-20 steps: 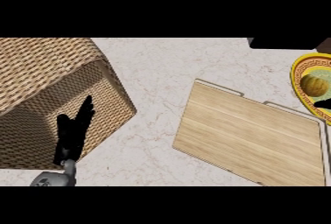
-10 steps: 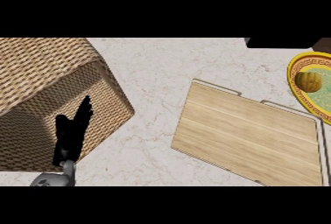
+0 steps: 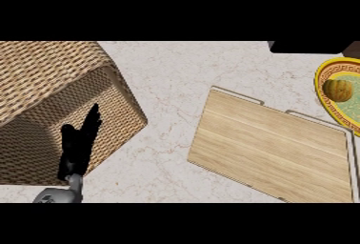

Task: Pick the squash from the tray and place it in the plate

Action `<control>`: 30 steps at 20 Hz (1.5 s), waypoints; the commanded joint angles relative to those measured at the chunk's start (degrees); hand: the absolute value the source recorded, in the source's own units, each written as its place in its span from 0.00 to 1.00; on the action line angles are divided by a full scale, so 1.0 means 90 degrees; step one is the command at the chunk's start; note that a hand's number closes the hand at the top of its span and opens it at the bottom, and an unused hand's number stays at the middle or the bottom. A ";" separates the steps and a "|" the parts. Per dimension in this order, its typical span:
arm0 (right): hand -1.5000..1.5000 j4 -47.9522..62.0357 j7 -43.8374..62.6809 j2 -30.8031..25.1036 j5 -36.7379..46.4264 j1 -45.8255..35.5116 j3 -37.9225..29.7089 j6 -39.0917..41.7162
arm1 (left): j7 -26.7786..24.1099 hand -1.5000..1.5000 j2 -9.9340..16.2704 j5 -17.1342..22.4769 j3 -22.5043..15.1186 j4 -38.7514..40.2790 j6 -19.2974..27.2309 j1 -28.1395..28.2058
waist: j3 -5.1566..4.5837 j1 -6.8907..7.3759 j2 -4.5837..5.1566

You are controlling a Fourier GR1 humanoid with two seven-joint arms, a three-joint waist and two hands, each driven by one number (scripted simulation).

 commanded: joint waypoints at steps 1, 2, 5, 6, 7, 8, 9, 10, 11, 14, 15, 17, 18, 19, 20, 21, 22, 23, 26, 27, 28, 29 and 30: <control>0.00 -0.0058 -0.0210 0.0106 -0.0013 0.0029 0.0124 0.0013 | -0.0242 0.50 0.0000 -0.0059 -0.0045 -0.0270 -0.0068 0.0587 | -0.0003 0.0036 -0.0008; 0.00 0.0027 -0.0760 0.0252 -0.0026 0.0411 0.0073 -0.0011 | -0.0268 0.50 0.0209 0.0221 0.0400 0.0326 -0.0334 -0.0148 | 0.0002 0.0004 0.0021; 0.00 0.0074 -0.0368 -0.0009 -0.0001 0.0087 0.0169 -0.0015 | 0.0010 0.50 0.0015 -0.0066 0.0166 0.0101 -0.0111 -0.0091 | 0.0003 0.0039 0.0015; 0.00 0.0091 -0.0521 0.0124 0.0006 0.0298 0.0181 -0.0218 | -0.0250 0.50 -0.0166 -0.0055 0.0159 0.0264 -0.0067 -0.0200 | 0.0000 0.0010 0.0013; 0.00 -0.0024 -0.0239 0.0191 -0.0049 0.0021 0.0215 -0.0368 | -0.0017 0.50 -0.0107 -0.0036 0.0186 0.0177 -0.0139 -0.0170 | -0.0004 -0.0002 -0.0005; 0.00 0.0157 -0.0365 0.0173 0.0020 0.0119 0.0192 -0.0527 | -0.0055 0.50 -0.0038 -0.0043 0.0138 -0.0022 -0.0180 0.0004 | 0.0006 0.0075 0.0023; 0.00 0.0161 -0.0574 0.0296 0.0013 0.0432 0.0209 -0.0592 | -0.0013 0.50 -0.0060 -0.0122 0.0022 -0.0310 -0.0123 0.0358 | 0.0003 0.0051 0.0003; 0.00 0.0177 -0.0131 0.0068 0.0023 0.0062 0.0224 -0.0545 | -0.0423 0.50 -0.0209 -0.0115 0.0157 0.0633 -0.0183 -0.0337 | 0.0000 0.0014 0.0028; 0.00 0.0123 -0.0321 0.0312 0.0062 0.0281 0.0298 -0.0865 | -0.0103 0.50 -0.0141 -0.0081 0.0123 0.0087 -0.0185 0.0007 | -0.0001 0.0017 0.0002; 0.00 0.0124 -0.0225 0.0533 0.0138 0.0026 0.0371 -0.1383 | 0.0106 0.50 -0.0117 -0.0131 0.0153 0.0112 -0.0176 -0.0181 | 0.0002 0.0054 0.0017; 0.00 0.0255 -0.0230 0.0320 0.0074 0.0126 0.0297 -0.1135 | 0.0051 0.50 -0.0176 -0.0212 0.0074 0.0040 -0.0132 -0.0164 | 0.0007 0.0068 0.0028; 0.00 0.0175 -0.0368 0.0185 0.0005 0.0377 0.0315 -0.0926 | -0.0223 0.50 0.0035 -0.0069 0.0404 0.0365 -0.0365 -0.0256 | -0.0002 -0.0006 0.0006; 0.00 0.0278 -0.0344 0.0094 0.0109 0.0335 0.0368 -0.0917 | 0.0045 0.50 0.0044 0.0002 0.0358 0.0232 -0.0425 -0.0242 | 0.0008 0.0060 0.0032; 0.00 0.0265 -0.0174 0.0344 0.0089 0.0151 0.0371 -0.1304 | -0.0109 0.50 -0.0081 -0.0134 0.0212 0.0053 -0.0310 0.0010 | 0.0005 0.0076 0.0021; 0.00 0.0335 -0.0429 0.0208 0.0079 0.0446 0.0332 -0.1167 | 0.0125 0.50 -0.0206 -0.0100 0.0138 0.0005 -0.0260 -0.0020 | 0.0012 0.0081 0.0034; 0.00 0.0314 -0.0115 0.0093 0.0093 0.0274 0.0379 -0.1145 | 0.0047 0.50 -0.0150 -0.0158 0.0134 -0.0182 -0.0268 0.0077 | 0.0006 0.0071 0.0017; 0.00 0.0273 -0.0324 0.0362 0.0178 0.0298 0.0447 -0.1527 | 0.0357 0.50 -0.0105 -0.0173 0.0215 -0.0087 -0.0231 -0.0332 | 0.0010 0.0076 0.0032; 0.00 0.0318 -0.0282 0.0153 0.0081 0.0457 0.0392 -0.1209 | 0.0125 0.50 0.0055 -0.0012 0.0395 -0.0117 -0.0439 -0.0088 | 0.0004 0.0042 0.0013; 0.00 0.0383 -0.0250 -0.0075 0.0058 0.0580 0.0368 -0.1101 | -0.0128 0.50 -0.0189 -0.0089 0.0369 0.0148 -0.0273 -0.0088 | 0.0006 0.0038 0.0024; 0.00 0.0368 -0.0378 0.0227 0.0014 0.0527 0.0338 -0.1358 | 0.0070 0.50 -0.0297 -0.0202 0.0155 -0.0035 -0.0215 0.0041 | 0.0010 0.0066 0.0024; 0.00 0.0364 -0.0353 0.0018 0.0080 0.0626 0.0403 -0.1245 | -0.0111 0.50 -0.0236 -0.0266 0.0259 0.0346 -0.0232 -0.0177 | 0.0008 0.0032 0.0030; 0.00 0.0424 -0.0462 -0.0073 0.0002 0.0735 0.0301 -0.1180 | -0.0007 0.50 -0.0213 -0.0161 0.0354 0.0320 -0.0270 -0.0360 | 0.0015 0.0045 0.0046; 0.00 0.0437 -0.0325 -0.0197 -0.0019 0.0664 0.0281 -0.1120 | -0.0060 0.50 -0.0330 -0.0262 0.0110 -0.0066 -0.0210 0.0105 | 0.0017 0.0096 0.0036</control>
